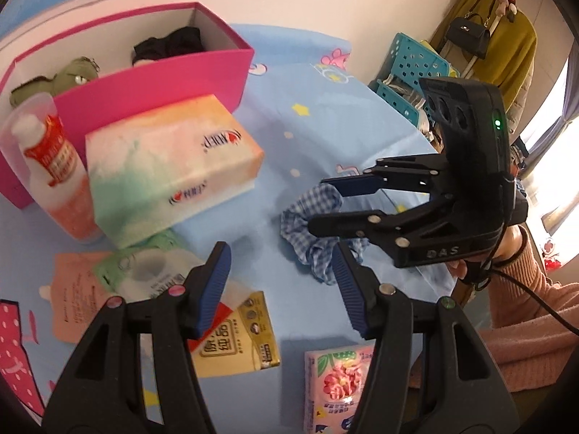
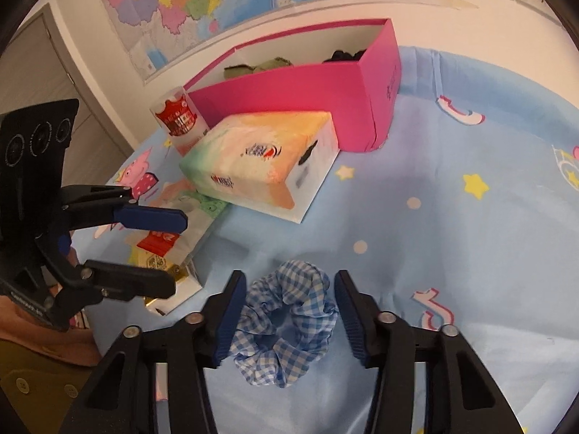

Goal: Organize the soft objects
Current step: 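Move the right gripper to the blue plaid scrunchie and close it, then carry the plaid scrunchie into the pink box and open the right gripper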

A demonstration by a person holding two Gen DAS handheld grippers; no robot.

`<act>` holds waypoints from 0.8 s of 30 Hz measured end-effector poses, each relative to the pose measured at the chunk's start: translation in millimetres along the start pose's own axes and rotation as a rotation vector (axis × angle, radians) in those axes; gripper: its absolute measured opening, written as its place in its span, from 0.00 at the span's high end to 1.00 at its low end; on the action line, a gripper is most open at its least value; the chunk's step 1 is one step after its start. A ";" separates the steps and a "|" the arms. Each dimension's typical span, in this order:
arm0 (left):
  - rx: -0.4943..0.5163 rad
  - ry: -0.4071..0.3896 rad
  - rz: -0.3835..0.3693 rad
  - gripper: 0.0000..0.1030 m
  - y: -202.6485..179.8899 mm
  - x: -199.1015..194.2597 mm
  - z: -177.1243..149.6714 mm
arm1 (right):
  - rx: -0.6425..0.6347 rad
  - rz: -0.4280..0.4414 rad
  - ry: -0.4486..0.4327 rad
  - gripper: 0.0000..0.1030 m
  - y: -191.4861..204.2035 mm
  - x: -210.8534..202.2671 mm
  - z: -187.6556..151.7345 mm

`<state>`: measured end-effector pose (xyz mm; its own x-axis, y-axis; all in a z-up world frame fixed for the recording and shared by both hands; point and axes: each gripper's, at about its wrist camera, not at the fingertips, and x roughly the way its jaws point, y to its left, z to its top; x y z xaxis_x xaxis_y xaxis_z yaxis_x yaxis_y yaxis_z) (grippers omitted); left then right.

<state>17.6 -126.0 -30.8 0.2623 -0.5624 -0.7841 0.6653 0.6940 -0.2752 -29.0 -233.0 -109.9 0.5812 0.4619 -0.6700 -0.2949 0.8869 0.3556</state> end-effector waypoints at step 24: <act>-0.014 0.025 -0.098 0.42 -5.2 13.2 15.9 | -0.012 0.146 -0.181 0.89 21.1 -51.7 22.2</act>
<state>28.6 -144.1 -30.9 0.1789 -0.6168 -0.7665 0.6772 0.6424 -0.3589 -48.4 -238.4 -53.3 0.6581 0.5770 -0.4836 -0.3941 0.8113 0.4318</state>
